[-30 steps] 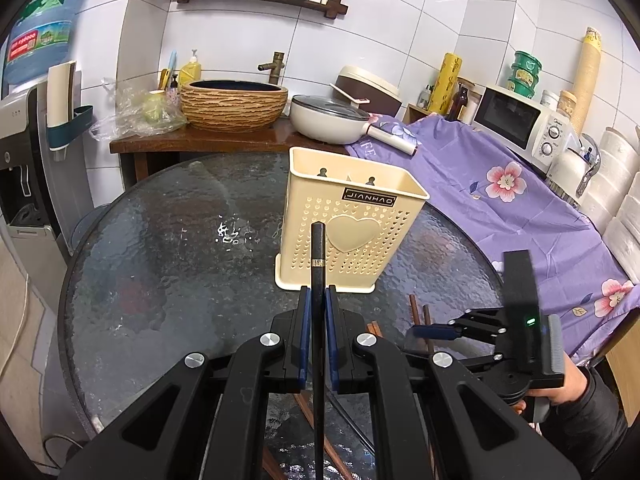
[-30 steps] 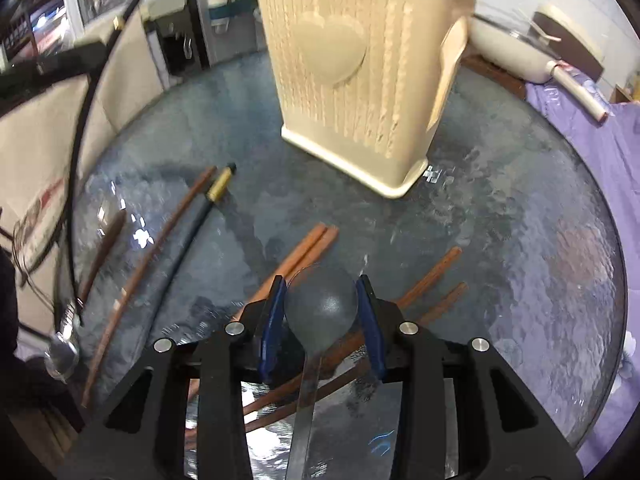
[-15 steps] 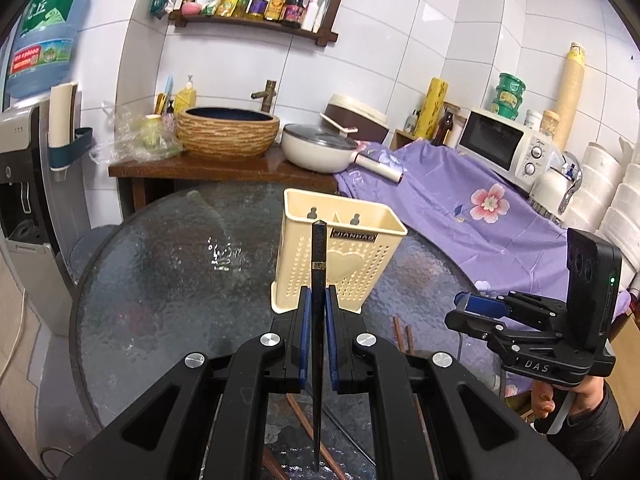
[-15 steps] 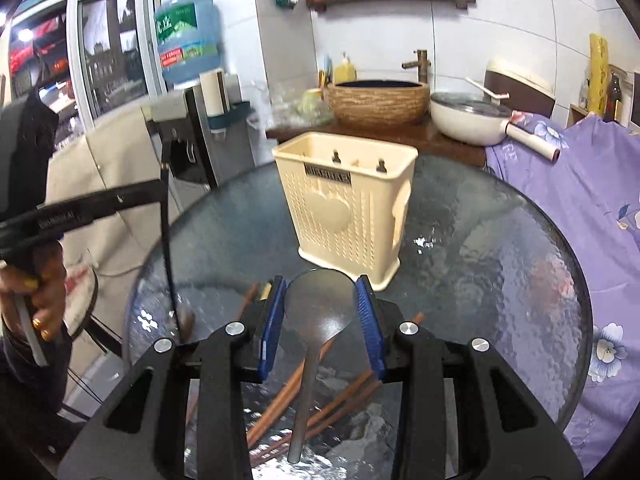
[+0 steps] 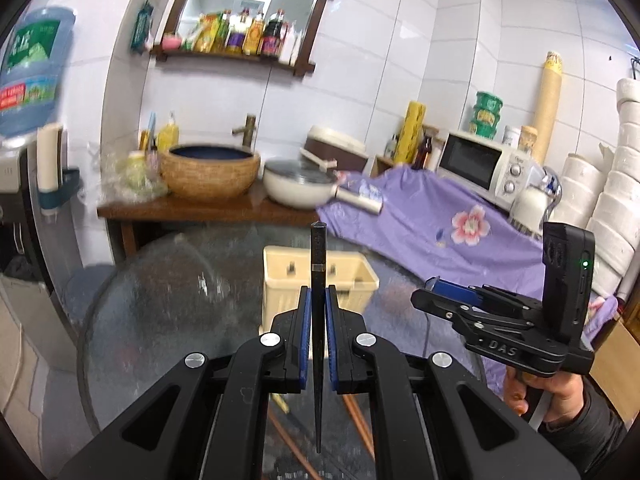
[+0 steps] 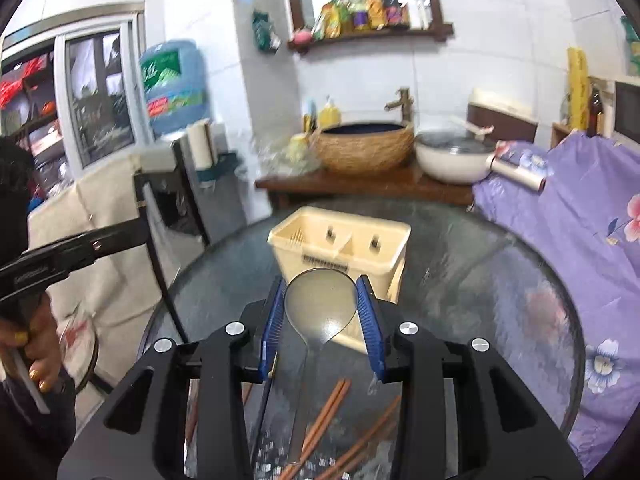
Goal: Organize utensils
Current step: 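Carry the chopstick and spoon over the holder and lower both into it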
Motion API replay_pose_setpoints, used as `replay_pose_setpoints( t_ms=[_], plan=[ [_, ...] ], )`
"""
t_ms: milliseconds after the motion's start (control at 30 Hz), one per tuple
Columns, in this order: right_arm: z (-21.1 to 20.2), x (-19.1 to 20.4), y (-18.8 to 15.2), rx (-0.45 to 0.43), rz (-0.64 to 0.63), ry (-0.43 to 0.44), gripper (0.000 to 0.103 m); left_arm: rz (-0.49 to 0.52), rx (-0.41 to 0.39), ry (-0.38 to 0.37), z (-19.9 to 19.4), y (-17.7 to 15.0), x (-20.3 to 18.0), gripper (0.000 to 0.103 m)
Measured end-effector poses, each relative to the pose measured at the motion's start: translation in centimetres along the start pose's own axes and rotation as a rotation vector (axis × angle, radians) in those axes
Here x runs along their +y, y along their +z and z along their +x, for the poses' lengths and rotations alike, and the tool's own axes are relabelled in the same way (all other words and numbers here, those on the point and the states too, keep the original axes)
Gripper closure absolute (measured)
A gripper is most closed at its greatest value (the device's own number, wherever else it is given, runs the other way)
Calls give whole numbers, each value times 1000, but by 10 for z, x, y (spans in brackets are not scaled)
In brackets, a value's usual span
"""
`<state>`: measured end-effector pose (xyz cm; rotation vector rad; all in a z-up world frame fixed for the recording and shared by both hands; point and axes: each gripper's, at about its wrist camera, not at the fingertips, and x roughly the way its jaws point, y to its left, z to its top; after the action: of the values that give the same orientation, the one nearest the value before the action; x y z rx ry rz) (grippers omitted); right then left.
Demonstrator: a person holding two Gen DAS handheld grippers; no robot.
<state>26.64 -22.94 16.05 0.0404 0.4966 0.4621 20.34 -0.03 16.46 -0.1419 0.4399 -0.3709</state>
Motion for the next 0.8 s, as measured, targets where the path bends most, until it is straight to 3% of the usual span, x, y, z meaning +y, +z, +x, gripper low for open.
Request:
replay_pose_setpoints(
  t_ms=[233,433,600,800],
  plan=[
    [5,-1,68,-151,10,-80,66,-28,-129,15,0,69,-6,96],
    [25,-1,110,-241,-11,-173,66,-36,-230,110,22,119,-10,96],
    [58,-7,108,-252,-24,-248,66,-60,-213,156,63,124,-5,96],
    [94,-20,72,-196,-19,-277,66,-80,-149,179,104,91,10,96]
  ],
)
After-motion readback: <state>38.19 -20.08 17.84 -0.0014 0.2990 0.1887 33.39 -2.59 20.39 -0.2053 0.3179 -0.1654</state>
